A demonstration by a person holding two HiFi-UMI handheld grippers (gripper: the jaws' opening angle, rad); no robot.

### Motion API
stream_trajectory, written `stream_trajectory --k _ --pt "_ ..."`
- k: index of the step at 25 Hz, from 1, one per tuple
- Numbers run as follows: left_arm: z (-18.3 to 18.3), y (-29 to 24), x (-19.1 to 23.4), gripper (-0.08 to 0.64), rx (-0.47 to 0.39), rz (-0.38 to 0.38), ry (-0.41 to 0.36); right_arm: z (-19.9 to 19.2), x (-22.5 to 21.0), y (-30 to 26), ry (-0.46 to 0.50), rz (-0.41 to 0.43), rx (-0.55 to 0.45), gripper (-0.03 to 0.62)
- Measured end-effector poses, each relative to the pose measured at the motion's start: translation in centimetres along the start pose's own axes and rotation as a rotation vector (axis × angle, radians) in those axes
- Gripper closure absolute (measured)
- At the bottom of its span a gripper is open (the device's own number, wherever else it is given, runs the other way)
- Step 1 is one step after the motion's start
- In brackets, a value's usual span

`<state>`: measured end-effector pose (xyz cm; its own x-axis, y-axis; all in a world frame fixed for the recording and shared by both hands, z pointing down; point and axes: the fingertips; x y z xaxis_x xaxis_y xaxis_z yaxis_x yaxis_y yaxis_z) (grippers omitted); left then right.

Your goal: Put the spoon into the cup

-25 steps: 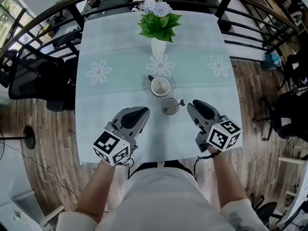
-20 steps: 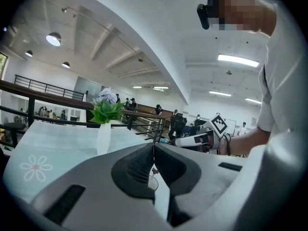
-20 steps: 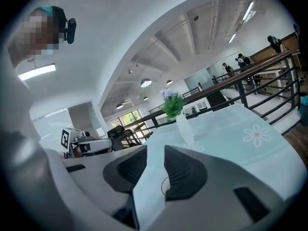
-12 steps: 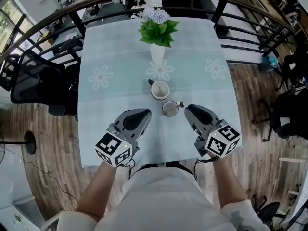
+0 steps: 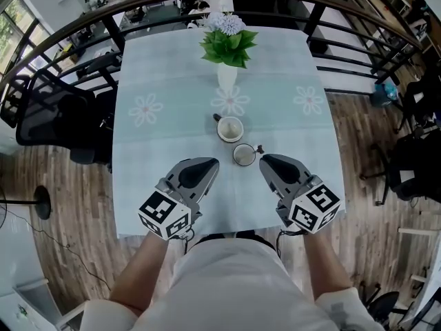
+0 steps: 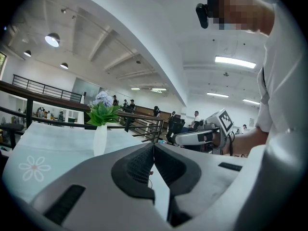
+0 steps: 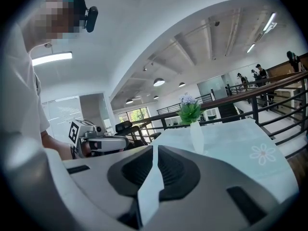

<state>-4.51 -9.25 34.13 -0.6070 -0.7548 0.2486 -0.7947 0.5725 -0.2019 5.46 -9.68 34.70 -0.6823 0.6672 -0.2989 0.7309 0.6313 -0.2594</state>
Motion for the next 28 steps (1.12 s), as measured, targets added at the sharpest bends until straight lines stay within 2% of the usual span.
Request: stream_trajectory --k 28 --pt "-0.6 -1.4 0.0 0.538 0.003 0.002 0.023 -1.9 -0.4 -0.2 -0.024 0.006 0.035 0.569"
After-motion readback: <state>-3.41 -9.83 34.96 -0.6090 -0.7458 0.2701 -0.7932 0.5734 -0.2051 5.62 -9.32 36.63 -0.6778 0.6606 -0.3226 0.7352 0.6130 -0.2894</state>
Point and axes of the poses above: the fingertips, and each gripper's own axes: y backward along the fingers, x to its left, z out of its top, and after that the axes turned 1 degree about y, right-handed
